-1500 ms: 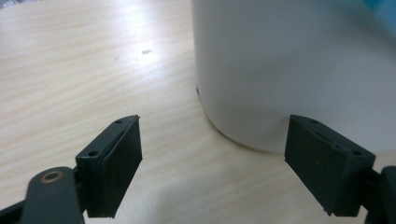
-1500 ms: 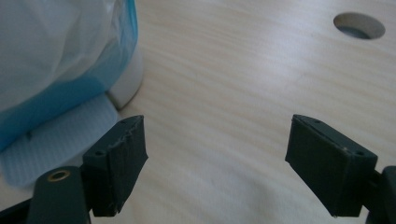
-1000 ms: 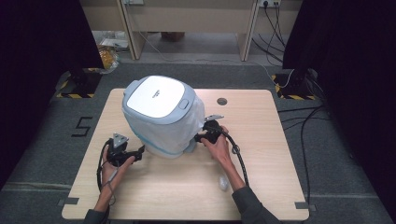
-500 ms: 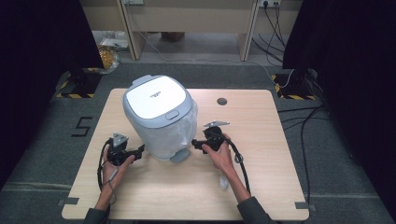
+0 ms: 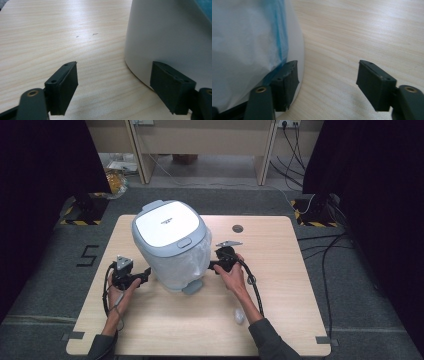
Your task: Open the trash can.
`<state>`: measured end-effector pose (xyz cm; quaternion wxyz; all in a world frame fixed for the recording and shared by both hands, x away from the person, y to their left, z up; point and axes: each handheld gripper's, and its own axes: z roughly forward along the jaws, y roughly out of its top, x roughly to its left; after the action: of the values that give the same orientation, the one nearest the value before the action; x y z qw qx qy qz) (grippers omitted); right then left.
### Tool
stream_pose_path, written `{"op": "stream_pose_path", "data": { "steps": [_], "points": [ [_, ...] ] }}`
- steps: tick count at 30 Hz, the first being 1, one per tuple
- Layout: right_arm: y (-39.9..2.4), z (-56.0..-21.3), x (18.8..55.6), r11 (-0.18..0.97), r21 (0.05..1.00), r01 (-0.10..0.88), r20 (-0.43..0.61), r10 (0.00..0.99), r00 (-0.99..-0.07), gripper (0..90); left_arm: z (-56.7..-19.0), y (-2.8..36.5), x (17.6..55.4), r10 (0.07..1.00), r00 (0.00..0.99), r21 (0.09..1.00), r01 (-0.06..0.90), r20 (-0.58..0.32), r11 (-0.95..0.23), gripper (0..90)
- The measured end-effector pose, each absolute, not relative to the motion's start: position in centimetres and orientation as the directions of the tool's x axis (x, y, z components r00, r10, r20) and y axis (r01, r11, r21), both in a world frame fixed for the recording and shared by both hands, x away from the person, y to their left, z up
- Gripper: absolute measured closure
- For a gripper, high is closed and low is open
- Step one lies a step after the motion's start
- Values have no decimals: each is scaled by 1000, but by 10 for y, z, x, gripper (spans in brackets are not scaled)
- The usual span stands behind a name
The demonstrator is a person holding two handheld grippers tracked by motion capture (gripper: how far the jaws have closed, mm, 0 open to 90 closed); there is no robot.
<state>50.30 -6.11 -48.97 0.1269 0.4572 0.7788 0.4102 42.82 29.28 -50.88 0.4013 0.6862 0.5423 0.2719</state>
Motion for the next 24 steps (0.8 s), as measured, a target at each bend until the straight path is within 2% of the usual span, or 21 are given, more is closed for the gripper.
{"op": "stream_pose_path", "data": {
  "steps": [3, 5, 9, 11, 13, 19, 24],
  "points": [
    [-64, -491, 496, 230, 748, 623, 232, 788, -570, 459, -510, 290, 429, 961, 263, 850, 521, -81, -71, 289],
    [-64, -492, 486, 215, 754, 620, 230, 798, -557, 460, -509, 289, 430, 962, 264, 852, 518, -75, -76, 351],
    [-66, -494, 471, 238, 754, 612, 227, 780, -583, 460, -506, 285, 435, 967, 240, 843, 534, -86, -58, 408],
    [-65, -494, 464, 254, 759, 600, 210, 776, -595, 461, -505, 281, 436, 965, 251, 842, 534, -73, -76, 476],
    [-65, -492, 458, 277, 759, 589, 191, 770, -609, 460, -504, 277, 436, 963, 264, 841, 533, -56, -97, 482],
    [-69, -490, 452, 322, 756, 570, 157, 755, -636, 458, -505, 274, 440, 956, 280, 838, 539, -86, -82, 483],
    [-70, -488, 448, 346, 752, 561, 140, 748, -649, 459, -505, 270, 443, 955, 284, 840, 537, -91, -80, 533]
  ]
}}
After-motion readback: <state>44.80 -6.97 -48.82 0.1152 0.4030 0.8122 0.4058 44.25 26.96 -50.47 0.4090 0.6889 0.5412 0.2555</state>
